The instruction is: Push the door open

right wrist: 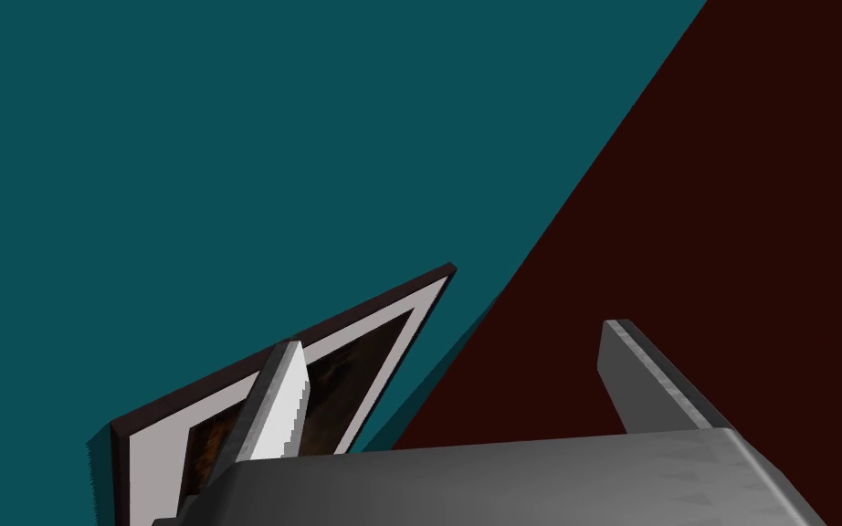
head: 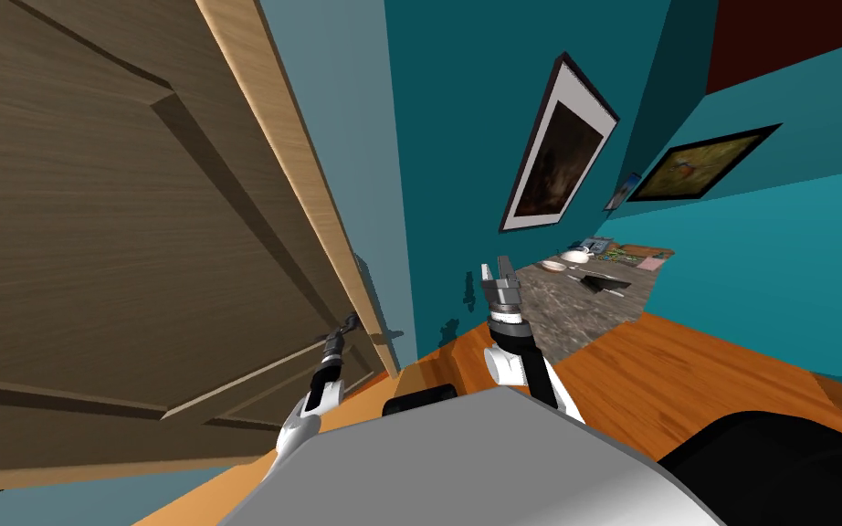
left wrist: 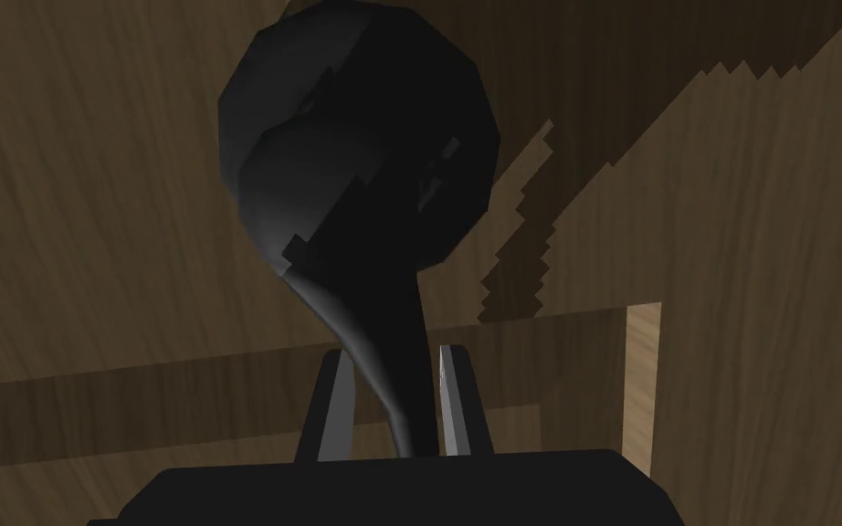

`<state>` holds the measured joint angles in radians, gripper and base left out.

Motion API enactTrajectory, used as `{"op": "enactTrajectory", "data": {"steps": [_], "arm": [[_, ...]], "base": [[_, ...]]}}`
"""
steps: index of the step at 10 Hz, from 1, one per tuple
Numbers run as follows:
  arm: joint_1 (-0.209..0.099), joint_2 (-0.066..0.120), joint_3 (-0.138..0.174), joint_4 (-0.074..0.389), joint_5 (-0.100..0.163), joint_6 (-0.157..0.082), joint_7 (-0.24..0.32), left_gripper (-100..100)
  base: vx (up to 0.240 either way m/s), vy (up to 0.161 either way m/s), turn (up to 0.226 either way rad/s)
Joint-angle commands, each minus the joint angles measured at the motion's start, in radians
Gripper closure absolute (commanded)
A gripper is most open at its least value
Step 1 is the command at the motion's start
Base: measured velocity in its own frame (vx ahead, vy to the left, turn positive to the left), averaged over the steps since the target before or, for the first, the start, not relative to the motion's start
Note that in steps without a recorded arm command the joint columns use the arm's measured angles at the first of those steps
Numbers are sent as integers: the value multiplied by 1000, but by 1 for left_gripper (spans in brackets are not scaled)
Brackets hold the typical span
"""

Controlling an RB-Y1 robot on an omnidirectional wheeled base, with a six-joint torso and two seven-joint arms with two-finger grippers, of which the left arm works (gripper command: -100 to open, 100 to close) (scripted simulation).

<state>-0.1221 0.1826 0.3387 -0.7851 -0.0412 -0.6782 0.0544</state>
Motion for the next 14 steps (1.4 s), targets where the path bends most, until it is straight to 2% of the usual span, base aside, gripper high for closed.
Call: {"op": "enactTrajectory", "data": {"steps": [1,2,3,4,6,7,13,14], "arm": [[-26,21,36,7,13,-19,-18,100],[-33,17,55,11,21,-25,-35,100],[-33,17,55,11,21,-25,-35,100],[-39,14,74,15,28,-30,-51,100],[-39,14,74,15,28,-30,-51,100],[-53,7,113,23,43,-41,-83,100],[-100,-18,244,49,94,-77,-193,100],[-100,-18,244,49,94,-77,-193,100]], "base": [[-2,30,-50],[-10,42,-117],[4,51,-46],[-1,59,-87],[-3,37,-1],[-8,50,-146],[2,93,-148],[10,60,-72]]}}
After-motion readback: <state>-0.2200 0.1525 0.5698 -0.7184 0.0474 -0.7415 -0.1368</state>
